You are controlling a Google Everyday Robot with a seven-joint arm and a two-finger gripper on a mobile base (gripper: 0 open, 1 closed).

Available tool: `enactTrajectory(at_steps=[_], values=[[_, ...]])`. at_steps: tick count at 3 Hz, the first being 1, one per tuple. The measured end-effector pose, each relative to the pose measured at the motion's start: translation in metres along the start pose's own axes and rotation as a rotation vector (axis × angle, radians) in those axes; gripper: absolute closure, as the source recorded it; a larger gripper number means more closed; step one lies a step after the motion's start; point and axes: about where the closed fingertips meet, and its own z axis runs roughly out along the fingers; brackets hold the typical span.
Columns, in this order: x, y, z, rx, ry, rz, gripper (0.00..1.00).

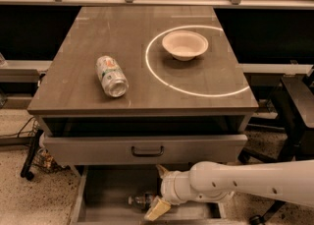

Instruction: Place water bottle into middle drawer

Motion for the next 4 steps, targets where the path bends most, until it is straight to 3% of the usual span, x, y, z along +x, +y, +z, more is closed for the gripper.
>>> enactTrajectory(at_steps=[2, 3, 4], values=[[0.012, 0.006, -0.016, 0.013, 0.015, 0.036, 0.47], [0.018, 0.007, -0.036, 0.039, 0.026, 0.055, 0.46], [0.03, 0.006, -0.061, 0.071, 0.05, 0.079, 0.26]])
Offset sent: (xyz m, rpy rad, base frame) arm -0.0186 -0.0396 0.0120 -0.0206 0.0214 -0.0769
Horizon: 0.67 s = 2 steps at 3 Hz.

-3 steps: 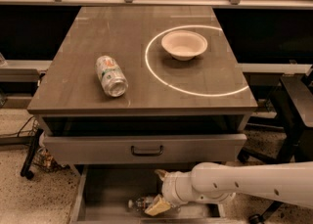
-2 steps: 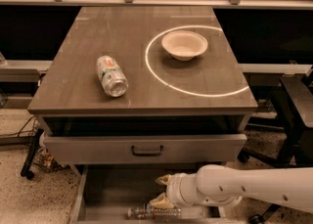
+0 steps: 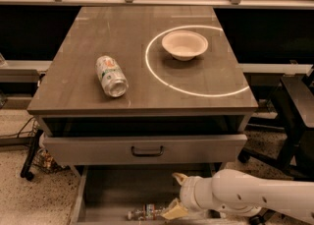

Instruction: Place water bottle into middle drawer

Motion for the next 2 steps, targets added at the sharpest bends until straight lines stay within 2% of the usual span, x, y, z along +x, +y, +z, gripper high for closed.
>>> enactTrajectory(at_steps=[1, 2], values=[[0.019, -0.008, -0.039, 0.048, 0.061, 0.02, 0.32], [0.032, -0.014, -0.073, 0.068, 0.136, 0.015, 0.4]])
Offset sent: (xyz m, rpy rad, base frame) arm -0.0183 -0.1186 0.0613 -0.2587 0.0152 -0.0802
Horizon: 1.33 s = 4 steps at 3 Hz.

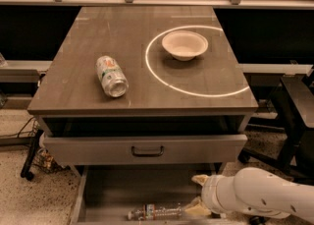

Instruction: Place water bottle into middle drawer

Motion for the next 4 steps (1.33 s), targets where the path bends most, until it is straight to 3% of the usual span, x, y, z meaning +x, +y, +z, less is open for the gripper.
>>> enactTrajectory(at_steps=[1, 2, 3, 4], values=[[0.014, -0.009, -0.028, 0.009, 0.085, -0.02, 0.33], [0.022, -0.021, -0.064, 0.049, 0.146, -0.028, 0.33], [0.02, -0.024, -0.07, 0.066, 0.148, -0.032, 0.56], [0.019, -0.025, -0.071, 0.068, 0.149, -0.034, 0.43]])
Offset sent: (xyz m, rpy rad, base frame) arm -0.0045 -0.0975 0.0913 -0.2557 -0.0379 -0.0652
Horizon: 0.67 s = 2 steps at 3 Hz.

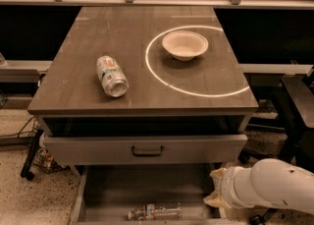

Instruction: Place water bottle into middle drawer

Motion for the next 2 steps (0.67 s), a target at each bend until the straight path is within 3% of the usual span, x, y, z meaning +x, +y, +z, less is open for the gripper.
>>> enactTrajectory(at_steps=[1, 2], values=[[0.006, -0.026, -0.03, 0.08, 0.039, -0.014, 0.45], [0.012, -0.066, -0.077, 0.185, 0.105, -0.02, 0.69]])
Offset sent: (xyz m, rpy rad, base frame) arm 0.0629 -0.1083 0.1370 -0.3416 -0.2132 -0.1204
